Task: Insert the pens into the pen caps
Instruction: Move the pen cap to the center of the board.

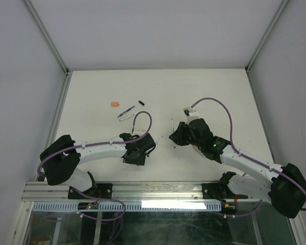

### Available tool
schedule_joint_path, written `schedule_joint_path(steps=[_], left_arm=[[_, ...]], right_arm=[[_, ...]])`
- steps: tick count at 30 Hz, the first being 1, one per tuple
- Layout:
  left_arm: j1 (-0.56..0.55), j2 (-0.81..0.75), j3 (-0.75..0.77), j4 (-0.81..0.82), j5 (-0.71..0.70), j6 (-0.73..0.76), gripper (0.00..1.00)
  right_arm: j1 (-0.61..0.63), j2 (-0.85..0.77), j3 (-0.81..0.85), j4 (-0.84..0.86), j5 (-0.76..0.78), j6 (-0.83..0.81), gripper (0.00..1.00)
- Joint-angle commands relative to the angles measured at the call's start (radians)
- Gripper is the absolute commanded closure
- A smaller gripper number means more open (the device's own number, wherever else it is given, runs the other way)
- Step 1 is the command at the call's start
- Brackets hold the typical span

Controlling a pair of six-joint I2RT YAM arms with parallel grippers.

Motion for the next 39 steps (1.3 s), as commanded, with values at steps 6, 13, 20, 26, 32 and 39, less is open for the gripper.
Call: schedule_joint_path(steps=[6,13,20,26,32,39], left_arm=[[-0.008,-0.017,-0.001,-0.034,-0.029,-0.031,0.55],[-0.005,-0.022,-0.013,-0.053,-0.041,-0.048,0.58],[0.031,-0.061,-0.046,-0.065,-0.039,-0.051,0.49],[0.074,-0.099,-0.055,-0.063,-0.037,-0.051,0.50],[0.105,-0.101,-0.058,-0.055,-0.040,-0.042,0.53],[0.147,-0.089,-0.039,-0.020,-0.036,-0.006,0.55]], right_arm=[[-0.004,0.012,0.004,0.068,-0.003,0.008,1.00],[-0.005,0.015,0.006,0.070,-0.003,0.007,1.00],[-0.005,0.024,0.003,0.080,-0.009,0.010,1.00],[-0.005,0.030,0.005,0.086,-0.012,0.011,1.00],[-0.006,0.029,0.005,0.085,-0.012,0.011,1.00],[-0.006,0.036,0.011,0.085,-0.014,0.008,1.00]])
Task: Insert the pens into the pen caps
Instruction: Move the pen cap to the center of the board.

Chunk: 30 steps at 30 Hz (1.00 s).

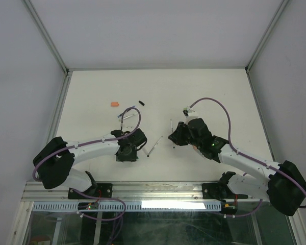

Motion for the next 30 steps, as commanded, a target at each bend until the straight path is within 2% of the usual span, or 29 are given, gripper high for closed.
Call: schedule_joint_path(steps=[1,20,30], left_arm=[[0.027,-0.016,0.020,0.041,-0.006,0.030,0.55],[0.062,0.088,0.085,0.100,-0.009,0.104,0.56],[0.078,0.007,0.105,0.064,-0.044,0.082,0.58]], right_arm=[[-0.005,0.004,0.013,0.062,-0.006,0.003,1.00],[-0.010,-0.019,0.009,0.040,-0.005,0.002,1.00],[-0.013,-0.038,-0.004,0.039,0.001,0.010,1.00]])
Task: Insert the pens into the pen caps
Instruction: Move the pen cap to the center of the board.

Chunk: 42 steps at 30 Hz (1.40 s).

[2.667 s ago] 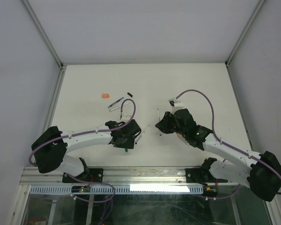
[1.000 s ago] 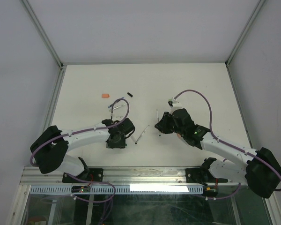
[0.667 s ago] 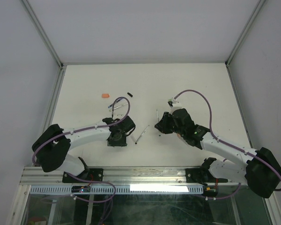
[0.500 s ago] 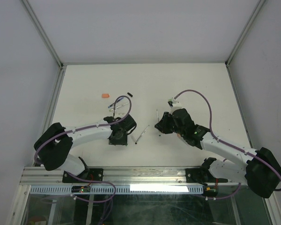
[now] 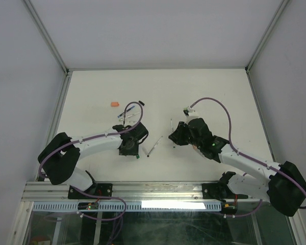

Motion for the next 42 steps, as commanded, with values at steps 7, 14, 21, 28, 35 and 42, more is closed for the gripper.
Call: schedule_joint_path(steps=[7,14,21,28,35,42], left_arm=[[0.002,-0.155,0.062,0.060,0.015,-0.038,0.56],[-0.010,-0.105,0.068,0.092,0.045,-0.065,0.54],[-0.026,-0.036,0.065,0.095,0.049,-0.079,0.55],[-0.032,-0.011,0.060,0.103,0.062,-0.061,0.57],[-0.048,-0.007,0.030,0.100,0.092,-0.023,0.55],[-0.059,-0.015,-0.002,0.061,0.079,-0.035,0.55]], right_arm=[[-0.006,-0.024,-0.007,0.056,-0.006,0.014,1.00],[-0.005,-0.021,-0.011,0.061,-0.008,0.013,1.00],[-0.008,-0.026,-0.018,0.060,-0.003,0.013,1.00],[-0.008,-0.027,-0.021,0.062,-0.004,0.011,1.00],[-0.007,-0.023,-0.023,0.063,-0.010,0.011,1.00],[-0.008,-0.015,-0.021,0.073,-0.013,0.014,1.00]])
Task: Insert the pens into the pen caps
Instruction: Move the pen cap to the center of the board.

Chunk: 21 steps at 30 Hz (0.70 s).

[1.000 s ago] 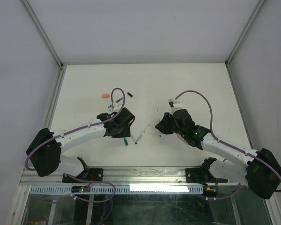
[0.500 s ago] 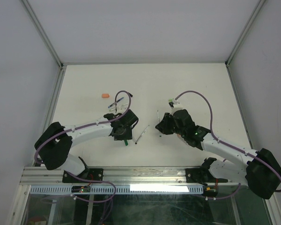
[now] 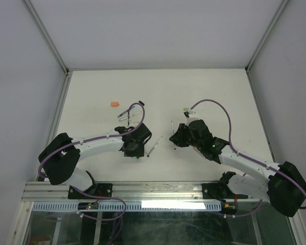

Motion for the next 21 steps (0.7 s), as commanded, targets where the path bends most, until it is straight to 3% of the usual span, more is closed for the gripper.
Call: schedule_joint_path(steps=[1,21], left_arm=[[-0.011,-0.009,-0.012,-0.009,0.003,0.010,0.55],[0.018,-0.034,-0.048,-0.051,-0.042,-0.002,0.58]], right_arm=[[-0.004,-0.004,0.012,0.066,-0.007,0.010,1.00],[-0.004,0.019,0.023,0.080,-0.026,0.011,1.00]])
